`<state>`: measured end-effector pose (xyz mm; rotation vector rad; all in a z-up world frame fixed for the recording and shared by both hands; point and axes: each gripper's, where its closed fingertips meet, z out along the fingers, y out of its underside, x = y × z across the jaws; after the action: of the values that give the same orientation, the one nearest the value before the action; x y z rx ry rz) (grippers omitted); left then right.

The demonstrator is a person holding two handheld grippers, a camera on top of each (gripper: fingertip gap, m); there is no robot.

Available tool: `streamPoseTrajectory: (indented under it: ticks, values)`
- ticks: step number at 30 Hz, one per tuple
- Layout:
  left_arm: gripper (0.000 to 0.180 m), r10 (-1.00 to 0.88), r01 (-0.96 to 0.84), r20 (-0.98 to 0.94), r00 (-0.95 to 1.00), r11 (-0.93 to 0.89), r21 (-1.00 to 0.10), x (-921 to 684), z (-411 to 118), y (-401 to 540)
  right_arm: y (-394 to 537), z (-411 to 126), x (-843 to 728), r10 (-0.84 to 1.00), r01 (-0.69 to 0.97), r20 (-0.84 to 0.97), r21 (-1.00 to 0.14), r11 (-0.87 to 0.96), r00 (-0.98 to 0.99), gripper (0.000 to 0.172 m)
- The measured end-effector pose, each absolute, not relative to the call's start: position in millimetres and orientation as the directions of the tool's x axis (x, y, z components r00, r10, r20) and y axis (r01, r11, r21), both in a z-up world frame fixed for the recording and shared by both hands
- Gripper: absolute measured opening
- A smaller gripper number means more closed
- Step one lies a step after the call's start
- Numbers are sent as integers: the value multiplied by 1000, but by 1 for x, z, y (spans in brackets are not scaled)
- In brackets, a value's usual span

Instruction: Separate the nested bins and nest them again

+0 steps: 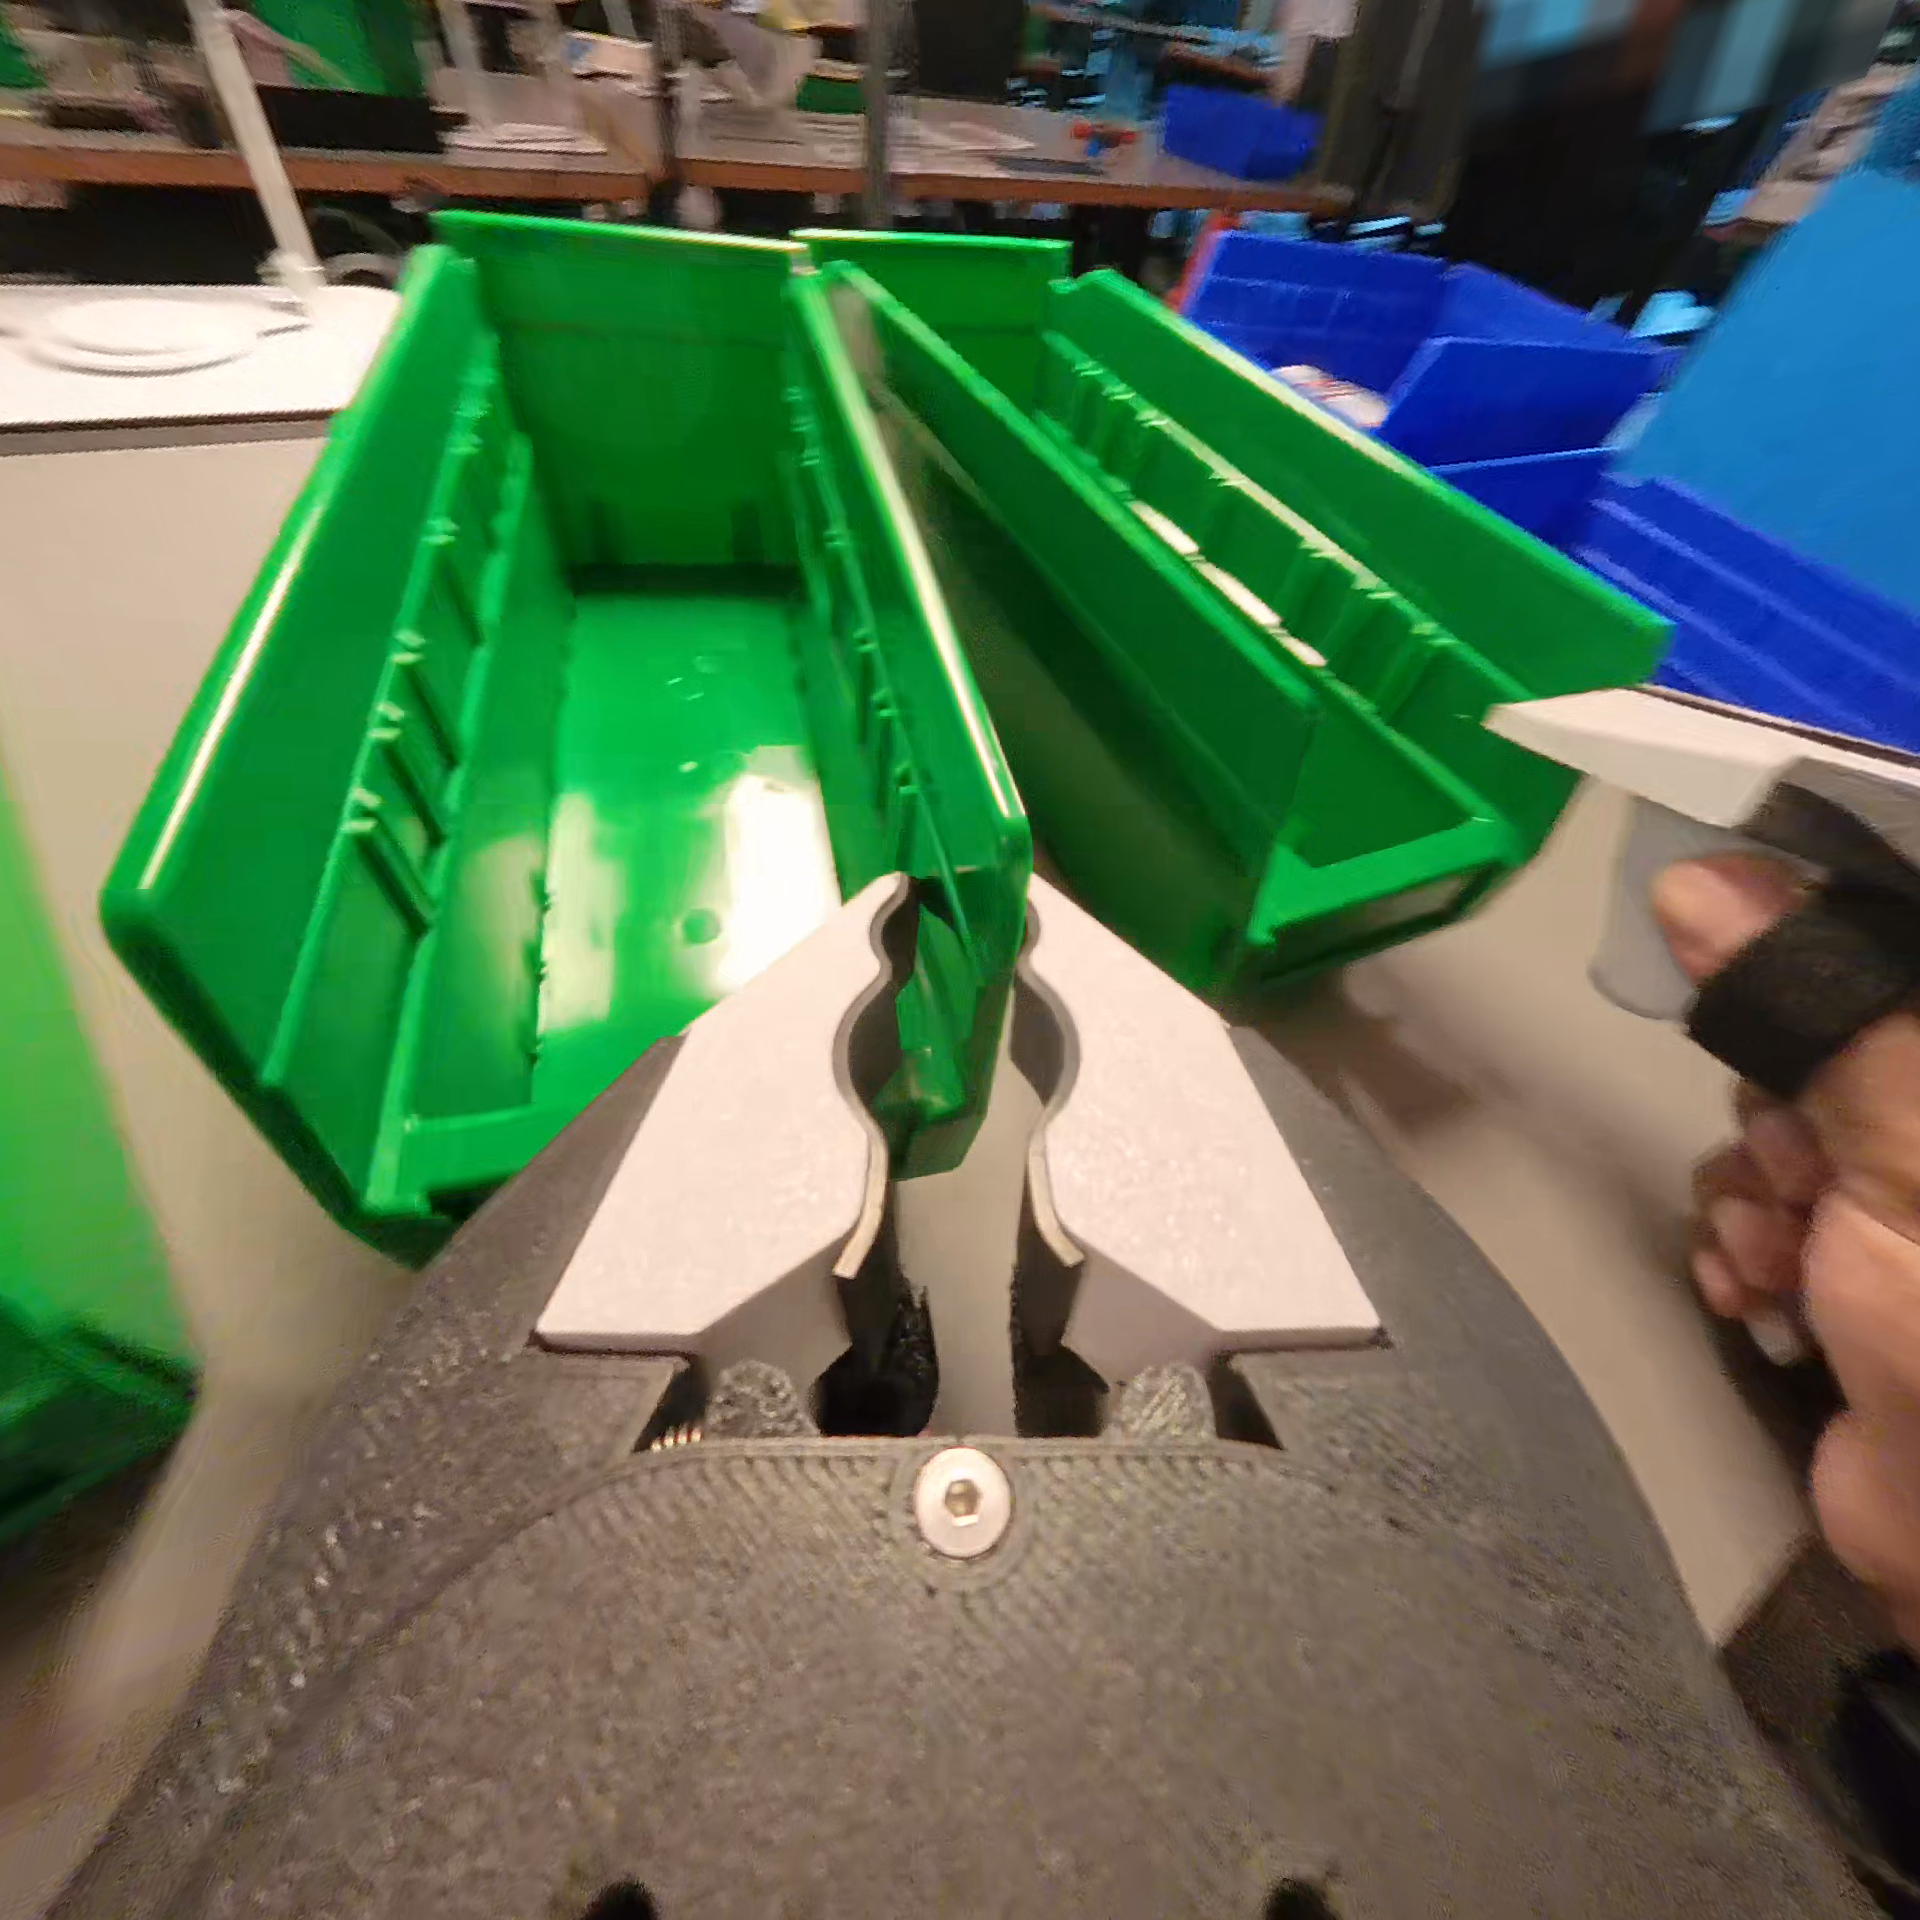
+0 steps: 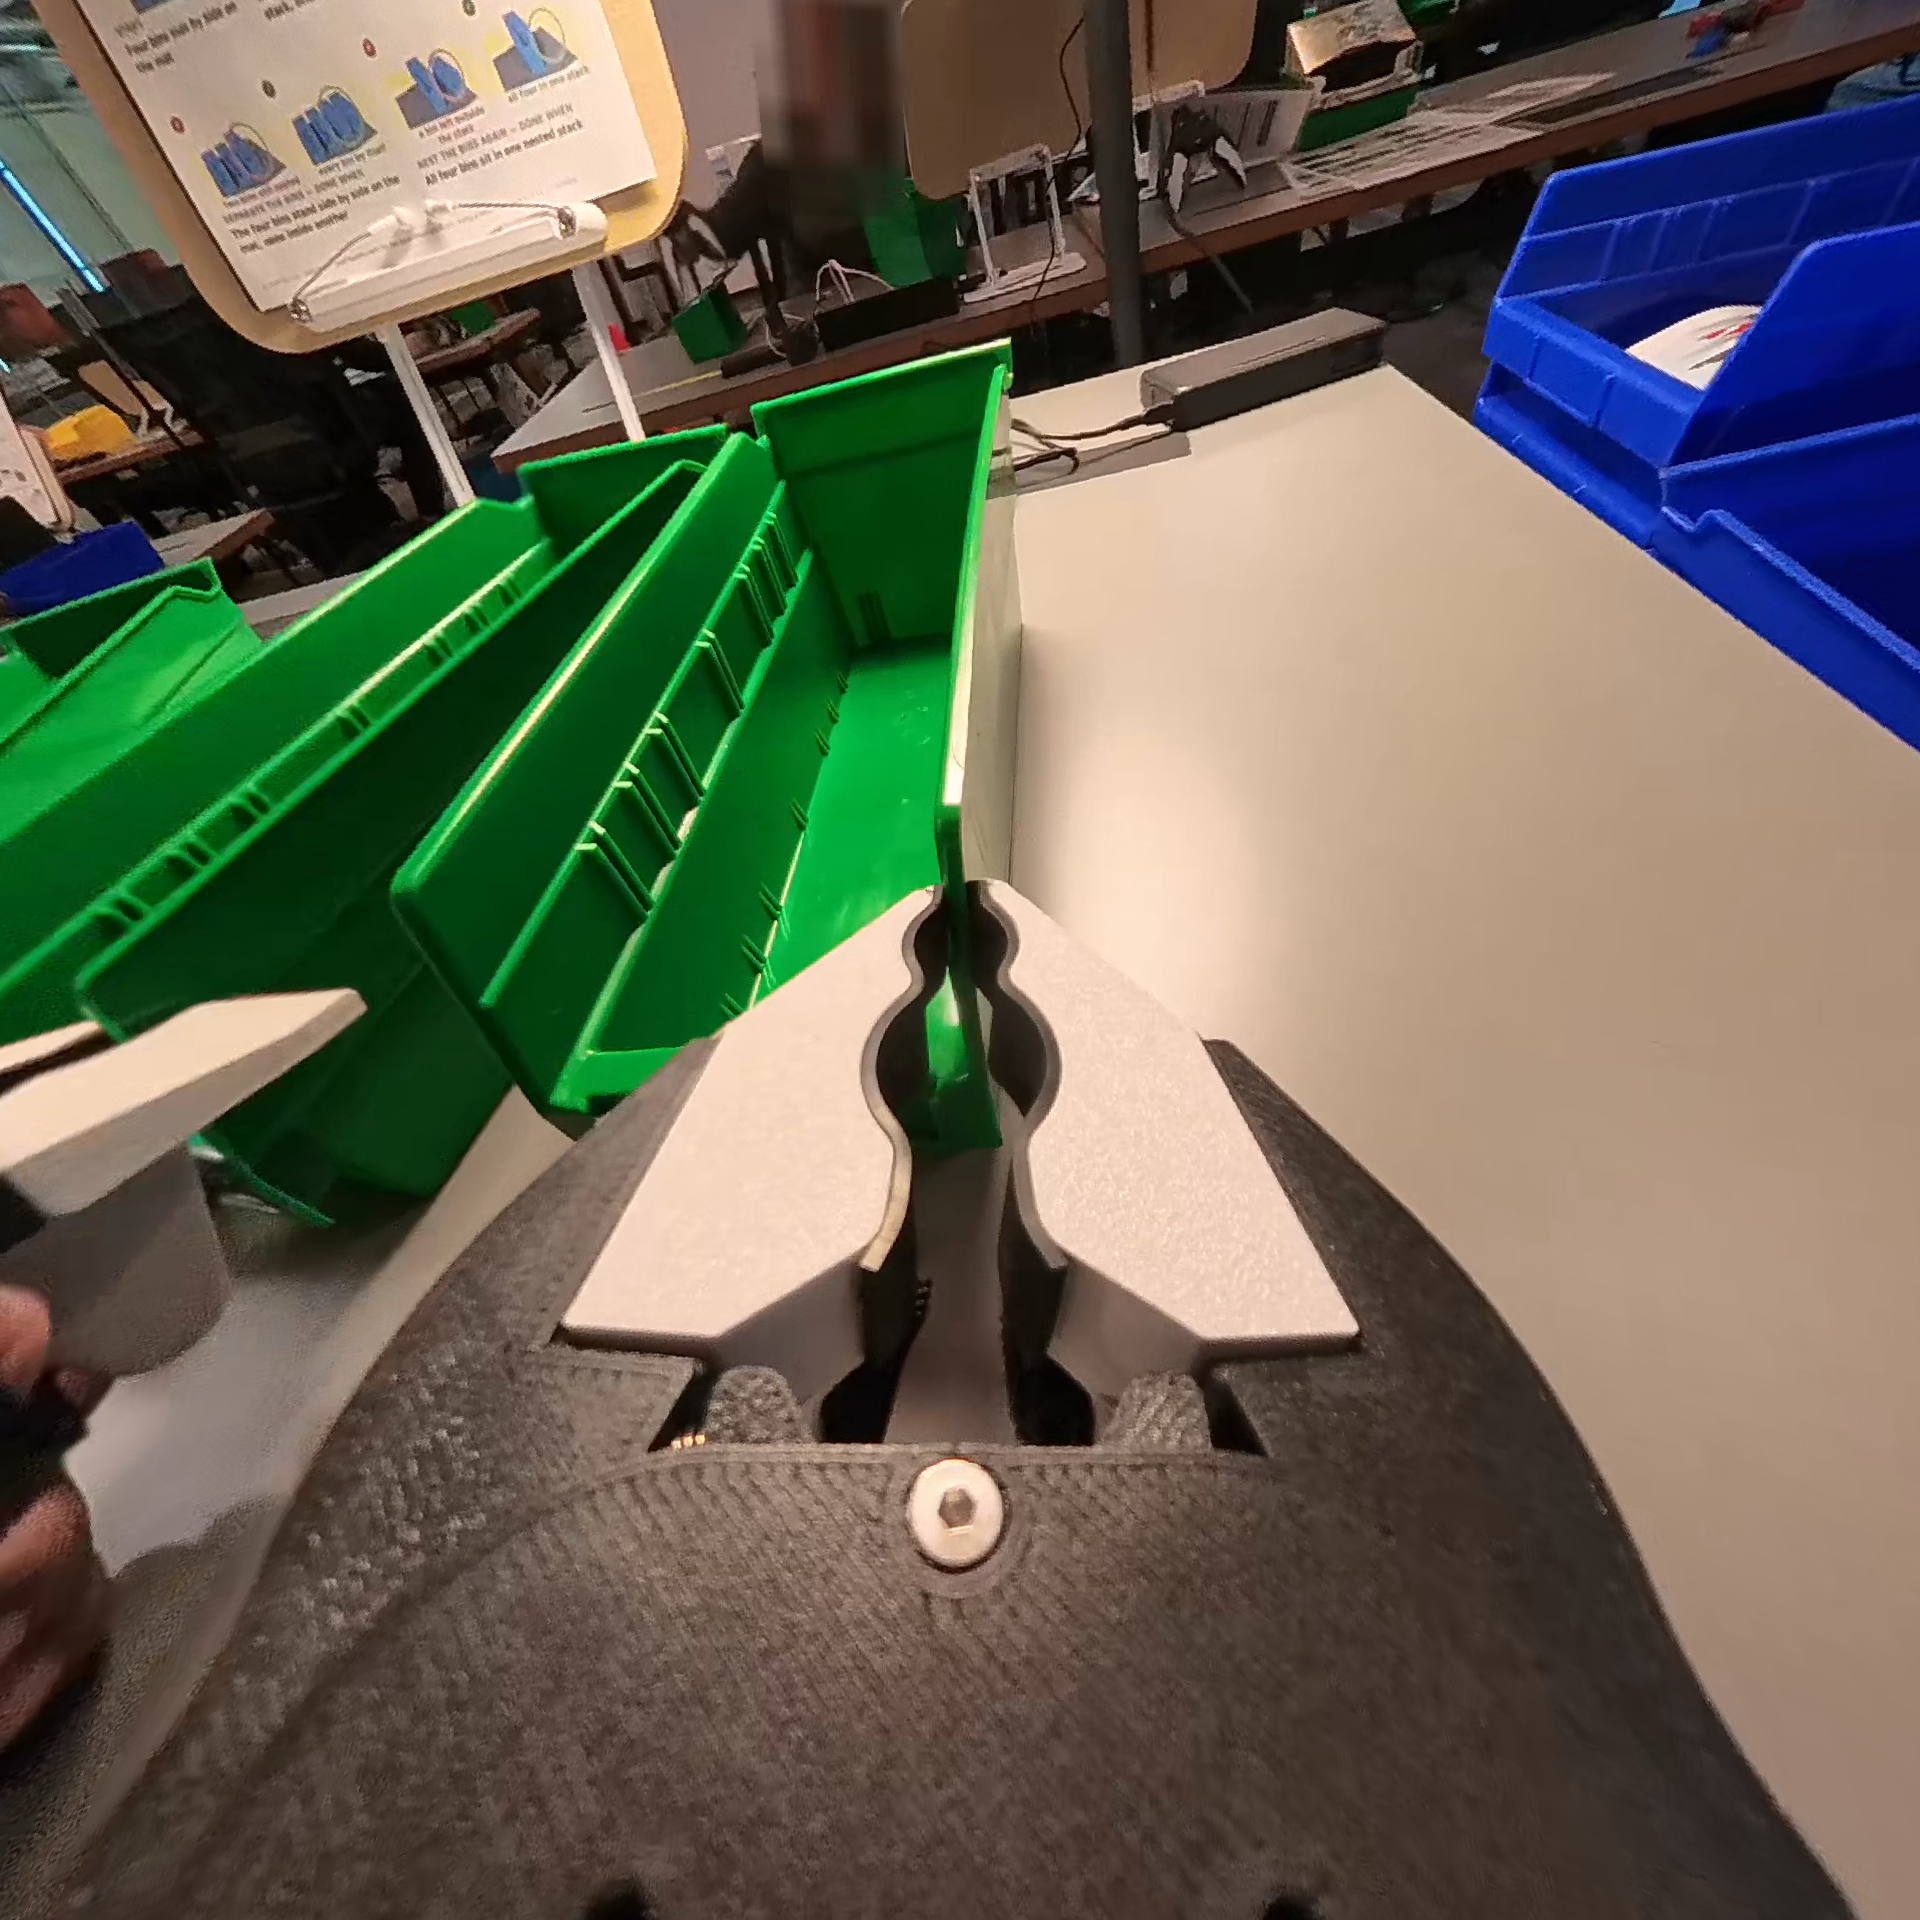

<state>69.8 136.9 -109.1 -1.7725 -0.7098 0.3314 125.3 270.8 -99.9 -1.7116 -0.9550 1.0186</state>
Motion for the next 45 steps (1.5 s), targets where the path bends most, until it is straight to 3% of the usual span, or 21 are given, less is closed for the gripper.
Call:
streamPoseTrajectory:
  ticks: [4,6,8,11,15,17,20,25,31,39,45]
  values:
    - [36,495,240,147,856,-129,-962,94,-89,129,276,-98,136,903,143,-268,-933,-330,336,8]
    - [47,466,205,135,874,-102,-973,96,-79,105,277,-90,148,899,102,-287,-936,-336,330,30]
    - [49,473,167,112,874,-75,-983,90,-68,71,270,-79,160,913,78,-272,-948,-309,303,36]
    - [48,544,111,82,835,-20,-994,71,-50,11,227,-55,166,957,35,-246,-967,-254,157,35]
    - [49,713,52,28,701,-12,-999,35,-40,-62,149,-52,145,979,106,-195,-976,-189,-54,33]
    - [63,784,108,58,618,-12,-994,13,-49,-89,125,-60,130,978,152,-186,-974,-170,-93,34]
    - [68,800,213,99,592,-38,-976,-8,-76,-95,106,-77,108,981,216,-172,-965,-149,-90,36]
    - [47,805,273,37,592,-158,-949,-32,-109,-85,108,-92,90,989,261,-149,-955,-138,-19,21]
    - [9,803,283,69,592,-128,-950,-45,-108,-97,124,-88,84,987,238,-159,-959,-157,12,14]
    - [7,808,291,81,584,-115,-950,-50,-108,-101,104,-93,81,991,256,-124,-961,-109,-44,22]
    - [11,802,288,94,589,-100,-952,-49,-105,-105,60,-98,79,978,306,-114,-950,-56,-175,47]
